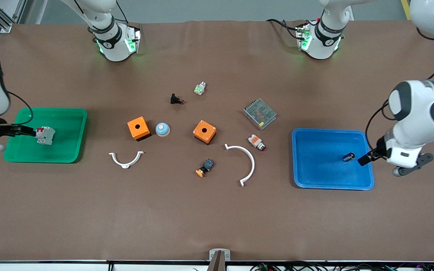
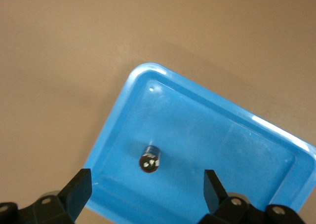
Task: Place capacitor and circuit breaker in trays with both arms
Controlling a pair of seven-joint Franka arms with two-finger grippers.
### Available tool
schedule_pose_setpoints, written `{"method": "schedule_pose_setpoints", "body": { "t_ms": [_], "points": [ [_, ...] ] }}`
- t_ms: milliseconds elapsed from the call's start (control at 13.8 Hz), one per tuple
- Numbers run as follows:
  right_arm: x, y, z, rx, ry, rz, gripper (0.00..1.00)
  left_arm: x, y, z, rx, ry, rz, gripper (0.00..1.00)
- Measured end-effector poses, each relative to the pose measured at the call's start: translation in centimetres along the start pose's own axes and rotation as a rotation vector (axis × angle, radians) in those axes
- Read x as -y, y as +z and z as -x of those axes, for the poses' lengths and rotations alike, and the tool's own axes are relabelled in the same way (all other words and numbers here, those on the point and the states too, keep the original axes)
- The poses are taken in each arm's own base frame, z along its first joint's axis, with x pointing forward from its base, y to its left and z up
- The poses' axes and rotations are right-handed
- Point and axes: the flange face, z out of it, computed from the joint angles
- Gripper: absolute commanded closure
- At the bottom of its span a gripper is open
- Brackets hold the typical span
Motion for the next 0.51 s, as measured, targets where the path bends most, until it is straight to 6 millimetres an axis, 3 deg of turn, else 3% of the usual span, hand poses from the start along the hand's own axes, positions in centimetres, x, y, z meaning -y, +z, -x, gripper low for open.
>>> {"method": "schedule_pose_setpoints", "body": {
  "t_ms": [145, 289, 506],
  "points": [
    [2.6, -6.9, -0.9, 0.019, 0.005, -0.003, 0.00, 1.1, -1.9, -0.7, 0.023, 0.034, -0.017, 0.00],
    [7.2, -12.8, -1.2, -0.002, 0.042, 0.014, 0.00, 2.3, -2.9, -1.6, 0.021, 0.065, -0.018, 0.00],
    [15.2, -18.0, 0.4, -0.012, 0.065, 0.028, 0.00, 3.0, -3.4, -2.2, 0.011, 0.086, -0.016, 0.00]
  ]
}}
